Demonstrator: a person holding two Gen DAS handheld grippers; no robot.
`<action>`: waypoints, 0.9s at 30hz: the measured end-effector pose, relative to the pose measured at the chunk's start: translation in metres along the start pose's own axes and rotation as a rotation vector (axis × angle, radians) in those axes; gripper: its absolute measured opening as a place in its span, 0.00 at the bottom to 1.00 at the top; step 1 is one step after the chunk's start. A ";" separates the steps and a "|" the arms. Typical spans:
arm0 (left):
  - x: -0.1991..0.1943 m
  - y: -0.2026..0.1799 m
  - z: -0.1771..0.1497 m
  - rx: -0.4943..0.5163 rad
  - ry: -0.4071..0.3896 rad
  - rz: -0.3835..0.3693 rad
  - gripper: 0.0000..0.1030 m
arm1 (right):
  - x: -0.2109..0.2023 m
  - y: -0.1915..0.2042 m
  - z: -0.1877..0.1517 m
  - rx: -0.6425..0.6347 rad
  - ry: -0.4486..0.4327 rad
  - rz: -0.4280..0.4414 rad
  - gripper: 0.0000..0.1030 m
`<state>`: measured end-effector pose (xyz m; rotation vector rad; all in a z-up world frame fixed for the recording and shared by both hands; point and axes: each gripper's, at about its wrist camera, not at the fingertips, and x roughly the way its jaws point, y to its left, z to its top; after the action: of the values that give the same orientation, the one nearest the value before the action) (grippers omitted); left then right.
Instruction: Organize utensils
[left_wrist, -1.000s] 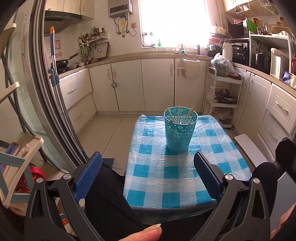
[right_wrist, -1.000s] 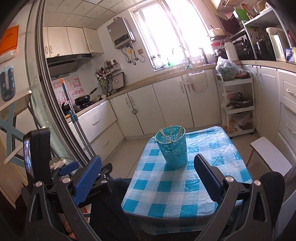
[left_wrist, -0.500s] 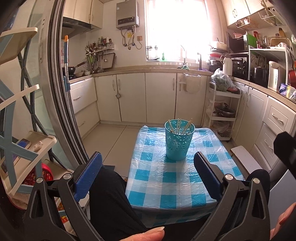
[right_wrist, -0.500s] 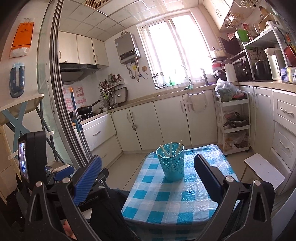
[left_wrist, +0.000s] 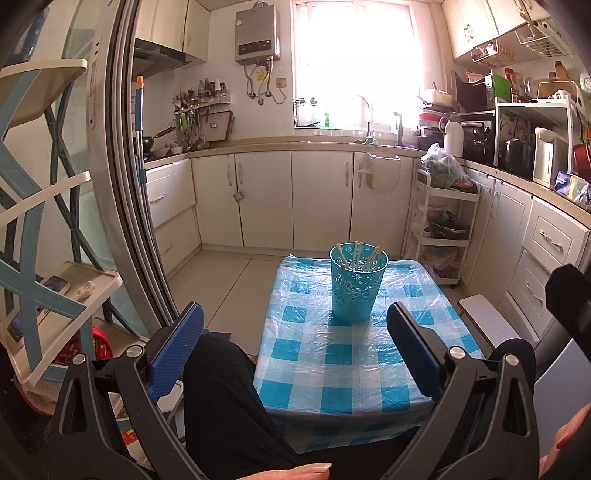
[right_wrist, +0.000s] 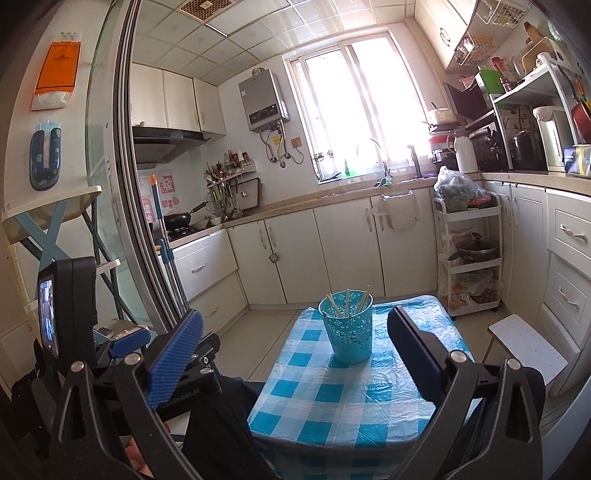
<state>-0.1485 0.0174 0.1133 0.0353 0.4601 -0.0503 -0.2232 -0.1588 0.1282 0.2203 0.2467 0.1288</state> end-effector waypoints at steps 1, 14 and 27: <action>0.000 0.000 0.000 0.000 0.001 -0.001 0.93 | 0.000 0.000 0.000 0.000 0.001 0.000 0.93; -0.002 0.000 0.000 0.000 0.001 -0.002 0.93 | -0.006 0.001 0.001 -0.011 -0.003 0.002 0.93; -0.006 -0.004 0.000 -0.005 0.010 -0.015 0.93 | -0.004 0.001 0.002 -0.017 0.006 0.011 0.93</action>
<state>-0.1541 0.0138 0.1156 0.0273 0.4704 -0.0643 -0.2270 -0.1590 0.1308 0.2046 0.2501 0.1420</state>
